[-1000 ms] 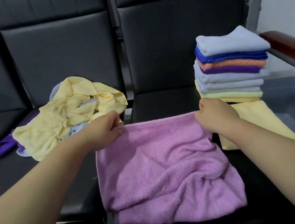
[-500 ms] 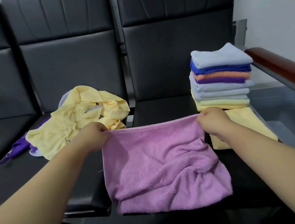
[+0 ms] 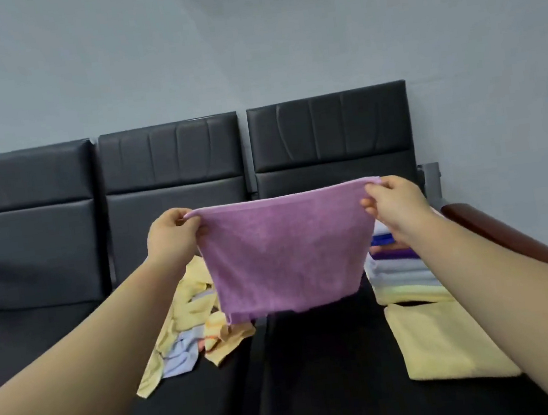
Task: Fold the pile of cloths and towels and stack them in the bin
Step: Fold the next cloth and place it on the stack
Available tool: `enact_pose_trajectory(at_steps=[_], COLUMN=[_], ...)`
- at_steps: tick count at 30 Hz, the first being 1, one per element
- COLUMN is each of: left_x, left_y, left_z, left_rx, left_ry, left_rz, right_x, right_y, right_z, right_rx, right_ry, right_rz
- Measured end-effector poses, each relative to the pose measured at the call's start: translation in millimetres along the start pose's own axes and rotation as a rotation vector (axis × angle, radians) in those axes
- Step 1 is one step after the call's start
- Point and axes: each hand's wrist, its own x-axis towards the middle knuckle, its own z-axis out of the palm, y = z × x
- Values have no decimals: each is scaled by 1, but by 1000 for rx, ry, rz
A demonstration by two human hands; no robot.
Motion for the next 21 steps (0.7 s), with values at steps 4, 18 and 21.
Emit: enact_pose_trajectory(at_steps=[4, 18, 21], left_x=[-24, -97, -99], left_y=[9, -118, -126], left_z=[-3, -32, -28], left_rx=[26, 679, 638], left_ry=[5, -800, -691], left_rz=[70, -456, -540], right_x=[-19, -90, -85], right_y=[6, 146, 144], right_z=[-17, -64, -62], right_rx=[-103, -865, -949], right_ry=[28, -603, -618], right_rz=[-110, 398, 454])
